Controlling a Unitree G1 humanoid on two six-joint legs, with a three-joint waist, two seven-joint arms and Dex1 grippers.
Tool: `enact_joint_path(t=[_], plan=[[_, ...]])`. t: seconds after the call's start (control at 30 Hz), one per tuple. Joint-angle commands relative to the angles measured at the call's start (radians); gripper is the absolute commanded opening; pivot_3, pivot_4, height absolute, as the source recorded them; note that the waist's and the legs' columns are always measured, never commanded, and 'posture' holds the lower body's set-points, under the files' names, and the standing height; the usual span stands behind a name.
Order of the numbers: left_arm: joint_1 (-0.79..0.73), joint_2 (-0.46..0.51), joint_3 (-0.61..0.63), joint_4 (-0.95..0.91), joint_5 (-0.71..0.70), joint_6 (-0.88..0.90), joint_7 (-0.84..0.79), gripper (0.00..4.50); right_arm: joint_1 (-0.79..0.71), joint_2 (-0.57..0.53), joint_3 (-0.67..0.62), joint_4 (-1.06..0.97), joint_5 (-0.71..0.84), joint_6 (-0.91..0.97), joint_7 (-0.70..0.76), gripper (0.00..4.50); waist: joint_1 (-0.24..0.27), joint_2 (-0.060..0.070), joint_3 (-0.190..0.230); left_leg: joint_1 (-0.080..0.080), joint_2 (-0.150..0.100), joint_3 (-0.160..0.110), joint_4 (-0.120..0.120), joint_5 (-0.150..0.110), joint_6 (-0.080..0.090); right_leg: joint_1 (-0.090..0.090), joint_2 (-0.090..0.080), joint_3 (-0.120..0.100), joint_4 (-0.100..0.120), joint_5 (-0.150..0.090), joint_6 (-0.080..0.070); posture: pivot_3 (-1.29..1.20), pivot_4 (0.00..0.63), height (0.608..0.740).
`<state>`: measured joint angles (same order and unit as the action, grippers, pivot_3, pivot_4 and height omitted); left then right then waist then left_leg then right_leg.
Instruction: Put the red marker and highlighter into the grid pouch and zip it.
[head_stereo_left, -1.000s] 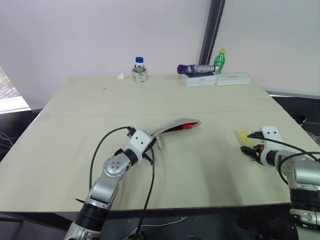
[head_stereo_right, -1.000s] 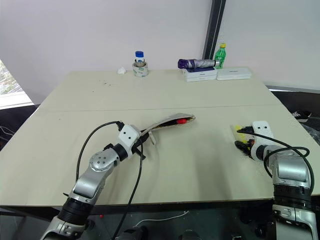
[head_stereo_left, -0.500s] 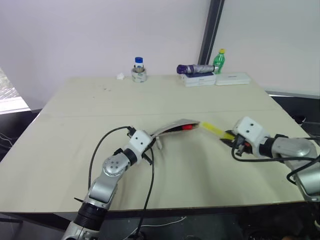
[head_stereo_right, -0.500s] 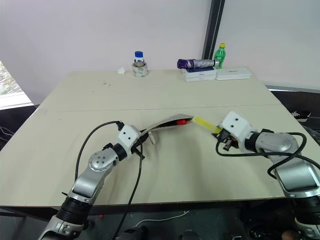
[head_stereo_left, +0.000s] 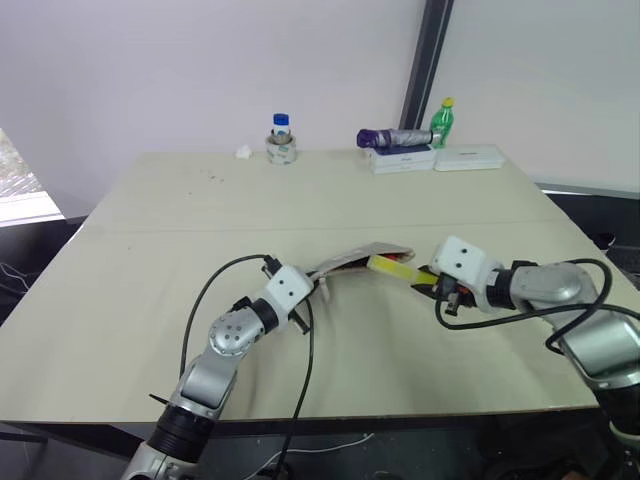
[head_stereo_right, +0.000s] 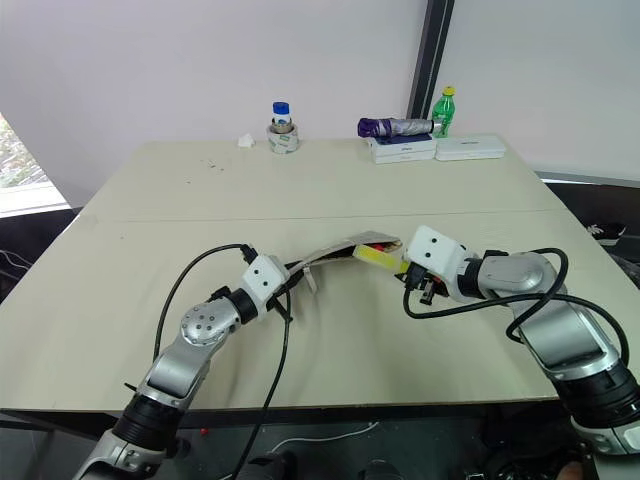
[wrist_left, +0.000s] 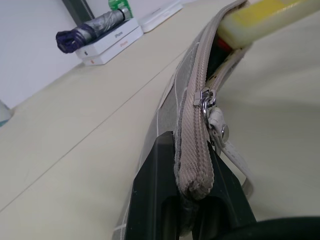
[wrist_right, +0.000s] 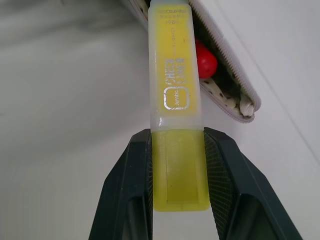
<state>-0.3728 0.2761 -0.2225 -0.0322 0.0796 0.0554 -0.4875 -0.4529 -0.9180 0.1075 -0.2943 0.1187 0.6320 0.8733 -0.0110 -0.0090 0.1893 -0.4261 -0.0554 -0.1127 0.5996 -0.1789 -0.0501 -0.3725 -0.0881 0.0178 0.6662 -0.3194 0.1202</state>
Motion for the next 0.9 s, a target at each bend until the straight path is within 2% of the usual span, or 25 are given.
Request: enact_joint_path(t=[0.03, 0.27, 0.6, 0.83, 0.9], plan=[[-0.01, 0.014, -0.018, -0.022, 0.027, -0.056, -0.005, 0.0, -0.025, -0.018, 0.002, -0.008, -0.019, -0.002, 0.012, 0.86, 0.0, 0.0, 0.0, 0.0, 0.0, 0.0, 0.0, 0.0, 0.0, 0.0, 0.0, 0.0, 0.0, 0.0, 0.0, 0.0, 0.15, 0.74], [-0.012, 0.055, -0.083, -0.002, 0.09, -0.163, -0.043, 0.0, -0.046, -0.04, 0.076, -0.045, -0.058, -0.02, 0.076, 0.86, -0.001, 0.0, 0.0, 0.0, 0.0, 0.0, 0.0, 0.0, 0.0, 0.0, 0.0, 0.0, 0.0, 0.0, 0.0, 0.0, 0.15, 0.74], [-0.003, 0.044, -0.103, -0.025, 0.055, -0.168, -0.107, 0.0, -0.154, 0.05, 0.137, -0.035, -0.096, -0.018, 0.071, 0.86, 0.001, 0.0, 0.0, 0.0, 0.0, 0.0, -0.001, 0.0, 0.0, 0.0, 0.0, 0.0, 0.0, 0.0, 0.0, 0.0, 0.15, 0.74], [0.003, 0.012, -0.054, -0.047, 0.004, -0.078, -0.089, 0.0, -0.152, 0.041, 0.04, -0.046, -0.046, -0.035, 0.078, 4.37, 0.0, 0.0, 0.0, 0.0, 0.0, -0.001, 0.0, 0.0, 0.0, 0.0, 0.0, 0.0, 0.0, 0.0, 0.0, 0.0, 0.15, 0.74], [-0.004, 0.002, -0.039, -0.05, -0.012, -0.043, -0.083, 0.0, -0.143, 0.03, -0.02, -0.066, 0.004, -0.042, 0.098, 4.44, 0.0, 0.0, 0.0, 0.0, 0.0, -0.001, 0.0, 0.0, 0.0, 0.0, 0.0, 0.0, 0.0, 0.0, 0.0, 0.0, 0.15, 0.74]])
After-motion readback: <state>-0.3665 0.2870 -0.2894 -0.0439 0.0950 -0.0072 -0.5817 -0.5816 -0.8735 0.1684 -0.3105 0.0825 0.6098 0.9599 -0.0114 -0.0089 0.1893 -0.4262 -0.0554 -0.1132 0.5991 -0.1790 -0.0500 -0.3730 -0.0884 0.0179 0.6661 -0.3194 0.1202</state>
